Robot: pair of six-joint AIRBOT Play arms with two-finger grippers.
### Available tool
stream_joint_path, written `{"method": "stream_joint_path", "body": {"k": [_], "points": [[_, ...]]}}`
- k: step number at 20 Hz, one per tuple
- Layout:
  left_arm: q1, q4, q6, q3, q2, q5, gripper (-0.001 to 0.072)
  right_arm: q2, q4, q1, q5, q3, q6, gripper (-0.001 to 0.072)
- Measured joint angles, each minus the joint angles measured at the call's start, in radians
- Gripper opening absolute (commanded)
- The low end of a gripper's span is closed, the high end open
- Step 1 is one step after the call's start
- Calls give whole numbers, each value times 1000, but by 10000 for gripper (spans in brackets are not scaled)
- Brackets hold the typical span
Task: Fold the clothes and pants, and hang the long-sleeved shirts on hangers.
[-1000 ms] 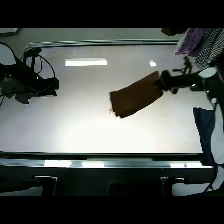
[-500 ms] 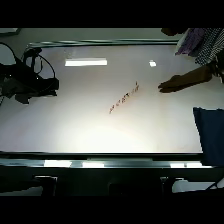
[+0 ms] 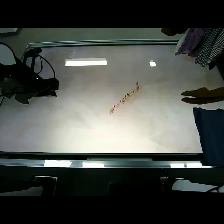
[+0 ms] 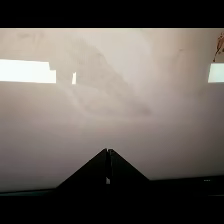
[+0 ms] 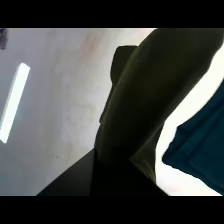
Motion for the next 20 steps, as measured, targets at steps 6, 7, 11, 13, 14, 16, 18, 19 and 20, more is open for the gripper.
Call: {"method": "stream_joint_path", "body": {"k": [6, 7, 11, 13, 14, 16, 18, 19, 20], "points": [[0, 2, 28, 0, 0, -34, 20, 67, -210, -7, 122, 0, 92, 29], [0, 2, 37, 0, 0, -39, 20, 74, -236, -7, 145, 0, 99, 29], [0, 2, 57, 0, 0, -52, 20, 92, -366, -7, 237, 0, 106, 29], [0, 2, 61, 0, 0, -52, 20, 96, -417, -7, 279, -9, 85, 29], [0, 2, 63, 0, 0, -53, 20, 97, -437, -7, 290, -20, 70, 30], [0, 2, 65, 0, 0, -54, 20, 99, -467, -7, 314, -65, 42, 31], [0, 2, 66, 0, 0, -55, 20, 107, -498, -7, 329, -143, 22, 31], [0, 2, 66, 0, 0, -55, 20, 115, -520, -7, 332, -194, 16, 31], [0, 2, 66, 0, 0, -55, 20, 127, -546, -7, 333, -251, 12, 32]]}}
